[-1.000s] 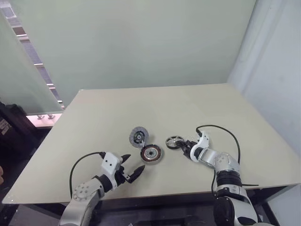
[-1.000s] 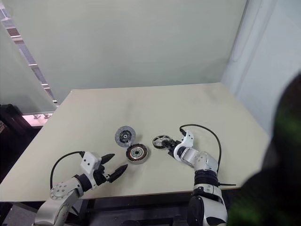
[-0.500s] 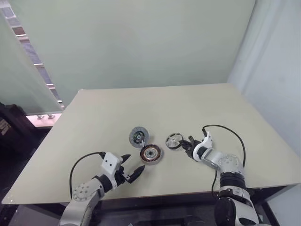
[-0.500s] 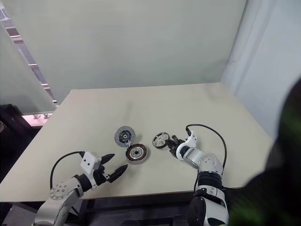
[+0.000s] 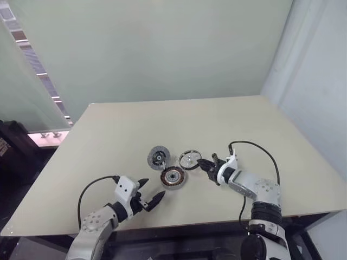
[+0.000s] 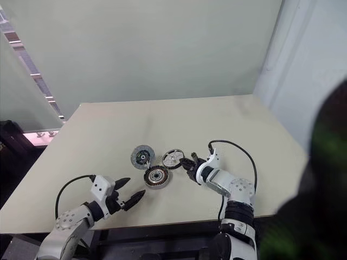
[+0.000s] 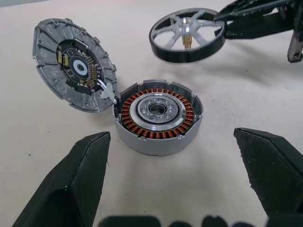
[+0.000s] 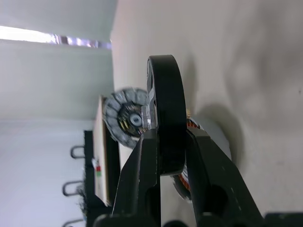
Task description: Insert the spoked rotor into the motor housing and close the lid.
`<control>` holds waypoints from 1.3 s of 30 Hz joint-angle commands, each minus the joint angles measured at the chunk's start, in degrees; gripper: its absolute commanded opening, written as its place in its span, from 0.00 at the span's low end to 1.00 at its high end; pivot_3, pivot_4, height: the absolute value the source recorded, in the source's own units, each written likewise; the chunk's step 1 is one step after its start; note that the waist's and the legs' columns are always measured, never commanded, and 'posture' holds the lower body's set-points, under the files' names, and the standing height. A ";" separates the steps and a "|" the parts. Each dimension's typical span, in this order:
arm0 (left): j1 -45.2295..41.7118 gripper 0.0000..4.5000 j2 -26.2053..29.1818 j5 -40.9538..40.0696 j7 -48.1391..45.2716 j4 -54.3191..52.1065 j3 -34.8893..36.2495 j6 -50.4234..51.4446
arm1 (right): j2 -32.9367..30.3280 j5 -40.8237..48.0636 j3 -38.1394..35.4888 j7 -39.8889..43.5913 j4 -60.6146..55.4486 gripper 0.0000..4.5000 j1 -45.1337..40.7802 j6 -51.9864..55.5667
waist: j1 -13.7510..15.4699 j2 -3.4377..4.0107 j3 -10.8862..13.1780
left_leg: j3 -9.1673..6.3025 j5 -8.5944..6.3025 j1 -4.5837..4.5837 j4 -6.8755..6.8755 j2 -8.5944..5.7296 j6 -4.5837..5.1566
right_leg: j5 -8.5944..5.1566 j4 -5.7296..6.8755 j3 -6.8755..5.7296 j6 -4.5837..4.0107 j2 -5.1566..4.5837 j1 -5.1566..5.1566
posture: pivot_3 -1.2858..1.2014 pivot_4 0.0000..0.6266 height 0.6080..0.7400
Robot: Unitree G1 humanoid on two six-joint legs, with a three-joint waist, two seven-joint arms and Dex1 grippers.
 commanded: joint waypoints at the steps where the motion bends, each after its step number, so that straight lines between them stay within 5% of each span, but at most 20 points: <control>1: -0.55 1.00 0.20 -0.91 0.09 -1.12 1.21 -0.54 | 8.12 2.88 3.25 -0.64 -2.25 0.09 0.92 0.28 | 0.00 0.00 0.00 | 0.00 0.00 0.00 -0.01 0.00 0.00 | 0.00 0.00 0.00 0.00 0.00 -0.01 | 0.52 0.00 1.00; 35: 1.03 1.00 0.40 -0.88 0.54 -2.28 1.30 -0.37 | 7.59 1.15 18.74 1.66 2.45 0.09 3.36 -7.29 | -0.08 0.01 0.00 | -0.04 -0.08 -0.23 -0.12 0.28 0.11 | 0.01 -0.52 0.03 0.01 0.32 -0.04 | 0.52 0.00 1.00; 36: 0.96 1.00 0.39 -0.86 0.53 -2.22 1.25 -0.38 | 7.29 1.19 19.19 1.85 1.99 0.26 3.33 -7.26 | -0.14 0.01 0.00 | -0.04 -0.08 -0.23 -0.12 0.30 0.11 | 0.01 -0.51 0.02 0.01 0.35 -0.05 | 0.52 0.00 1.00; 39: 0.69 1.00 0.34 -0.79 0.49 -2.01 1.06 -0.37 | 6.82 1.27 19.51 1.50 0.95 0.47 3.14 -8.23 | -0.15 0.01 0.00 | -0.06 -0.08 -0.23 -0.14 0.32 0.11 | 0.01 -0.51 0.02 0.01 0.37 -0.05 | 0.52 0.00 1.00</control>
